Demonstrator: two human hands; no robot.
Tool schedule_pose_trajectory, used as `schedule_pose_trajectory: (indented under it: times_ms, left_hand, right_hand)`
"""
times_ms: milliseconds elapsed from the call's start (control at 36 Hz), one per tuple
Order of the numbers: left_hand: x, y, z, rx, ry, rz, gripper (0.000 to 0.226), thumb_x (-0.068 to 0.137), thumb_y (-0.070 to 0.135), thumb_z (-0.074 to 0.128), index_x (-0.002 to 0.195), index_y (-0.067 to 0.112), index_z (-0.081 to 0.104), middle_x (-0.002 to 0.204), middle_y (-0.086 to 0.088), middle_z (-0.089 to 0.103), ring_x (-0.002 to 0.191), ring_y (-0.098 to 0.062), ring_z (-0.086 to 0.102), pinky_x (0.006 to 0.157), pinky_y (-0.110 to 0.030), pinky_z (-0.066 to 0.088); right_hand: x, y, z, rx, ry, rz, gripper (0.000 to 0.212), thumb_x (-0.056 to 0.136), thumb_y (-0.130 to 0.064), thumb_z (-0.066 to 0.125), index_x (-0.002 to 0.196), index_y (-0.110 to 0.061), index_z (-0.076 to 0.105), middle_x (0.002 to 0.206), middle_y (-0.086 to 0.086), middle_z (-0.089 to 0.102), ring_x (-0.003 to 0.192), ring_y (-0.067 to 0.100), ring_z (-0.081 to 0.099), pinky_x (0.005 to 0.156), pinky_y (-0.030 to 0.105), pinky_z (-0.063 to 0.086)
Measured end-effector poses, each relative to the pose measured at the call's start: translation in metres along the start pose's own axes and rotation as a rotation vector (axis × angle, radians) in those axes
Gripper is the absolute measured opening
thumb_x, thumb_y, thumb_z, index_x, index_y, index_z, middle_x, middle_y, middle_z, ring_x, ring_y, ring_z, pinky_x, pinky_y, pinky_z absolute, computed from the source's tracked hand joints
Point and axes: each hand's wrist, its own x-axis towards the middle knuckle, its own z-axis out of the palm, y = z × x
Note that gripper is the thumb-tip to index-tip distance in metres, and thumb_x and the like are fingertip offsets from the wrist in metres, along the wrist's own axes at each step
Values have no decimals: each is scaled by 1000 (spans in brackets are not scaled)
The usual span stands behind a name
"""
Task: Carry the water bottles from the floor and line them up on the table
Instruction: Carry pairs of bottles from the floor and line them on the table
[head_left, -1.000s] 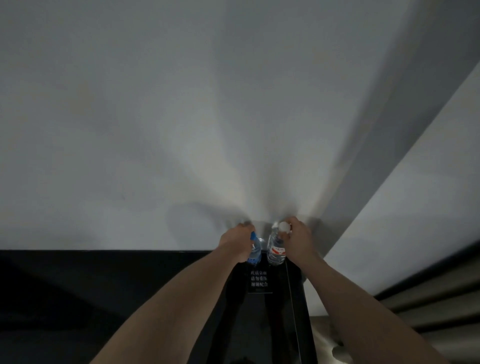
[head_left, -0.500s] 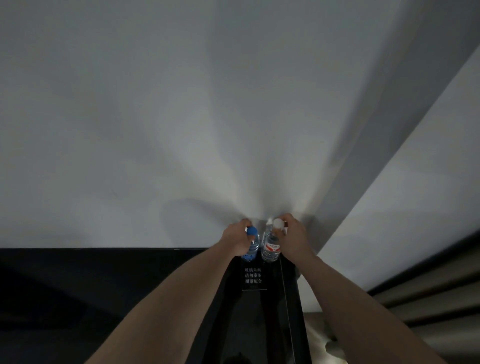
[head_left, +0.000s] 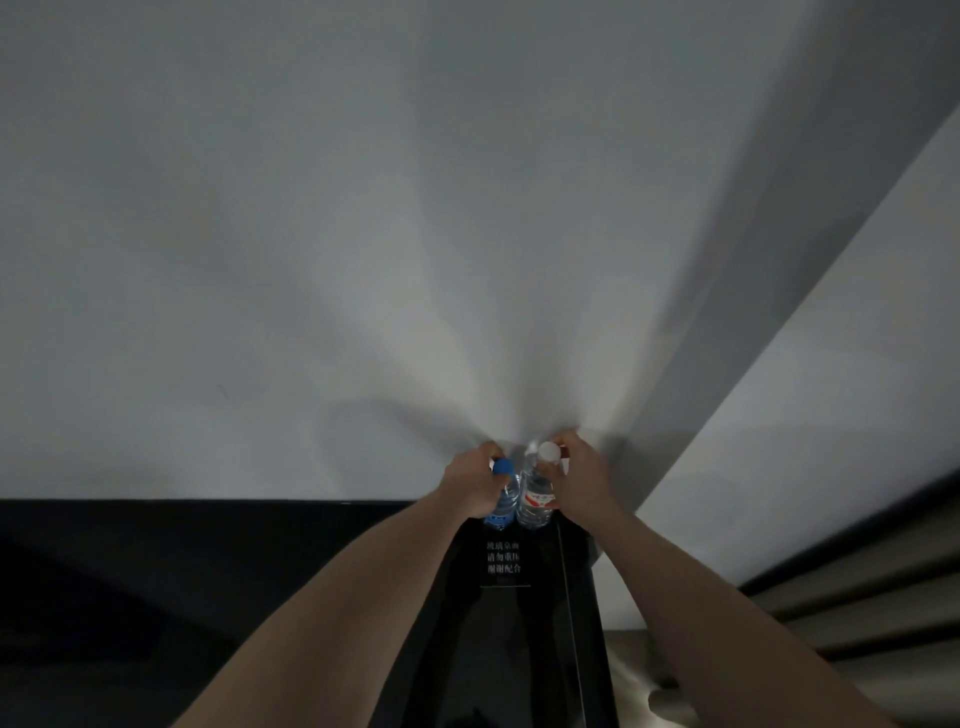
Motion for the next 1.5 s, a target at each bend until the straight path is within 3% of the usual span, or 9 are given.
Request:
schedule_pose_trajectory:
  times_ms: [333, 806, 1028, 1139, 1333, 1500]
  left_hand:
    - [-6, -14, -9, 32, 50, -10, 30, 100, 22, 57, 130, 20, 57, 120, -11, 66, 103, -28, 64, 89, -38, 54]
    - [-12, -17, -13, 16, 60, -24, 36, 101, 21, 55, 137, 22, 54, 126, -12, 64, 105, -28, 64, 91, -37, 55]
    - [-12, -16, -15, -12, 65, -57, 38, 99, 20, 61, 137, 22, 57, 126, -10, 65, 108, -27, 64, 89, -33, 53]
    - [-10, -16, -16, 0, 68, -67, 34, 99, 21, 61, 133, 21, 58, 124, -10, 65, 106, -27, 64, 82, -29, 50]
    - [-7, -16, -16, 1, 71, -82, 33, 99, 21, 58, 132, 21, 59, 122, -9, 65, 104, -27, 64, 82, -31, 51]
    - [-7, -18, -17, -2, 52, -80, 37, 98, 23, 59, 135, 23, 57, 125, -8, 66, 109, -28, 63, 91, -34, 53]
  right_hand:
    - [-4, -15, 15, -29, 10, -1, 12, 94, -23, 64, 101, -17, 58, 102, 4, 64, 90, 21, 59, 74, 34, 46]
    - [-8, -18, 25, -29, 6, 18, 11, 95, -24, 62, 104, -20, 57, 103, 5, 64, 94, 26, 60, 80, 40, 50]
    - [-7, -18, 29, -28, 18, 26, 8, 95, -23, 60, 101, -23, 55, 101, 4, 62, 90, 24, 59, 70, 32, 42]
    - [-6, -20, 30, -43, 14, 29, 9, 96, -24, 59, 103, -21, 55, 103, 5, 63, 90, 25, 59, 72, 34, 44]
    - [-5, -21, 29, -42, 12, 43, 10, 95, -25, 59, 103, -22, 55, 103, 4, 62, 92, 25, 60, 80, 39, 49]
    - [-7, -21, 29, -36, 9, 36, 11, 94, -22, 60, 103, -21, 56, 105, 4, 63, 95, 25, 60, 82, 38, 49]
